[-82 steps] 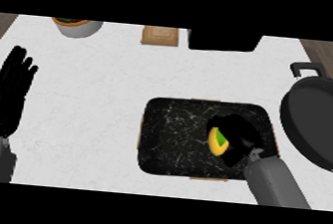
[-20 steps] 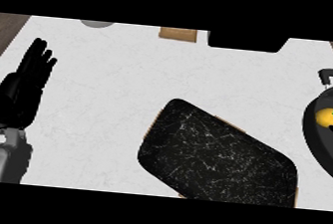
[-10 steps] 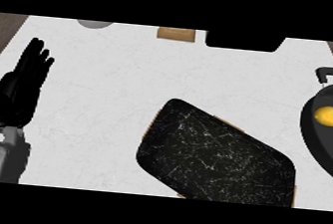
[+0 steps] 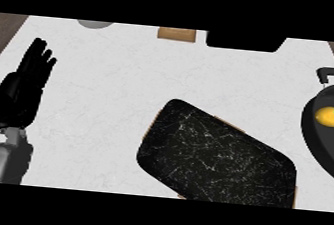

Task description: Pick the lemon from the tray and place it in the pot

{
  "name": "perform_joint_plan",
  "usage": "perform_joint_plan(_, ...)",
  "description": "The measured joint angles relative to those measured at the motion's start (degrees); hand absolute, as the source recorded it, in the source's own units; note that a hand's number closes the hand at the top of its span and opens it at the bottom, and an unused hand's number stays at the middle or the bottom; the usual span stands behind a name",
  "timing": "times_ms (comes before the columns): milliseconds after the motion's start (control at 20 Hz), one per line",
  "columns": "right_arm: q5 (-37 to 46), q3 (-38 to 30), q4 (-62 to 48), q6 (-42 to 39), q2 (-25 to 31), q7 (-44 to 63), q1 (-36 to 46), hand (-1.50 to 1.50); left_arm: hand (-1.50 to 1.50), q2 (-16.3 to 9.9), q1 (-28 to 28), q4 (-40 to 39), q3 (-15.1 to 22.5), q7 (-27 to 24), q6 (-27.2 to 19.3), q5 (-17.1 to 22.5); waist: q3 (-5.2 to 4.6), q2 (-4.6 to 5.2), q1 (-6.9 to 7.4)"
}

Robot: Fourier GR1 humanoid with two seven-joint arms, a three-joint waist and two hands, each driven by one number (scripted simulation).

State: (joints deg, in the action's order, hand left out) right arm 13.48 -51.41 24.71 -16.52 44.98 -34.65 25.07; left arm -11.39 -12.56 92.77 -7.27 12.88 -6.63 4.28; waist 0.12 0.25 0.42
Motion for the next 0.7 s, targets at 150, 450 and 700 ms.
perform_joint_plan(150, -1.3, -0.5, -3.1, -3.7, 3.2, -2.1, -2.5, -1.5, 0.0, 0.4, 0.2, 0.3, 0.3, 0.2, -0.4, -0.5, 0.02, -0.02, -0.03)
perform_joint_plan(450, -2.4, -0.2, -8.2, -7.2, 8.2, -5.3, -5.3, -1.5, 0.0, 0.2, 1.0, 1.1, -0.2, 0.0, 0.5, 0.0, 0.08, 0.03, 0.23)
perform_joint_plan(700, -2.8, 1.0, -10.0, -7.5, 9.9, -6.4, -7.0, -1.5, 0.0, 0.8, 0.4, 0.5, 0.3, 0.2, 0.0, -0.7, 0.09, 0.04, 0.18)
